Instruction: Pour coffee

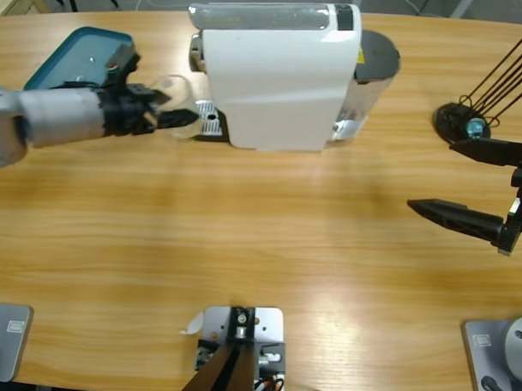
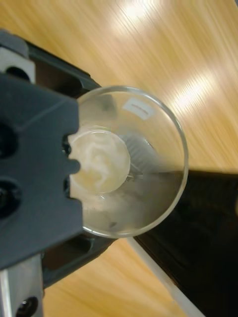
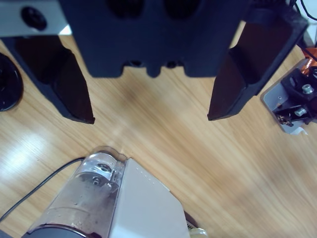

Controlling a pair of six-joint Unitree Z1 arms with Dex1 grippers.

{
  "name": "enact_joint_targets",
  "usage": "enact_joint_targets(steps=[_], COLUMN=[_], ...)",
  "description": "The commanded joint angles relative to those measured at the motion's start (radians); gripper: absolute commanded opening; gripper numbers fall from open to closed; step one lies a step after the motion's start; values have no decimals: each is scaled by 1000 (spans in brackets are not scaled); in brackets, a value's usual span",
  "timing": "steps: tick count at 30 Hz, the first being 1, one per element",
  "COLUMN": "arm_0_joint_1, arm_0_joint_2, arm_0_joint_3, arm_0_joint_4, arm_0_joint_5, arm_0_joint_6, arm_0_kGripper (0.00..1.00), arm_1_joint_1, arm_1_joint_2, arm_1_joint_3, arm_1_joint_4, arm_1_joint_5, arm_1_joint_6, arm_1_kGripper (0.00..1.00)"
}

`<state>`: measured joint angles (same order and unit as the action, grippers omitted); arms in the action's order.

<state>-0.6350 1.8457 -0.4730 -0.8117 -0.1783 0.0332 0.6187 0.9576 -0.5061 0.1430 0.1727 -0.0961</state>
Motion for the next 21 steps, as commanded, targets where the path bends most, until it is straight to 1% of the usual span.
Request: enact_joint_targets(steps=[1,6,12,16,21], arm_0_joint_1=[166,292,421,461,469], arm_0_joint_2=[-132,-138,-61,-6,50], arm_0_joint_3=[56,19,-35,-62,-82], arm_0_joint_4=[-19,-20,-20,-20,-19], arm_0_joint_5=[135,171,184,189,189], arm_0_joint_6=[-30,-61,-113,-113,-113], arm_0_kGripper=[143,144,145,145,151], arm_1_joint_1=[9,9,9,9,9], arm_1_joint_2=[17,17,18,17,15], arm_1_joint_3=[29,28,28,29,29], arm_1_joint_4=[-10,-10,-11,-12,-13], arm_1_joint_5=[18,18,16,14,14], arm_1_joint_6=[12,12,13,15,16], arm_1_kGripper=[1000,1000,1000,1000,1000])
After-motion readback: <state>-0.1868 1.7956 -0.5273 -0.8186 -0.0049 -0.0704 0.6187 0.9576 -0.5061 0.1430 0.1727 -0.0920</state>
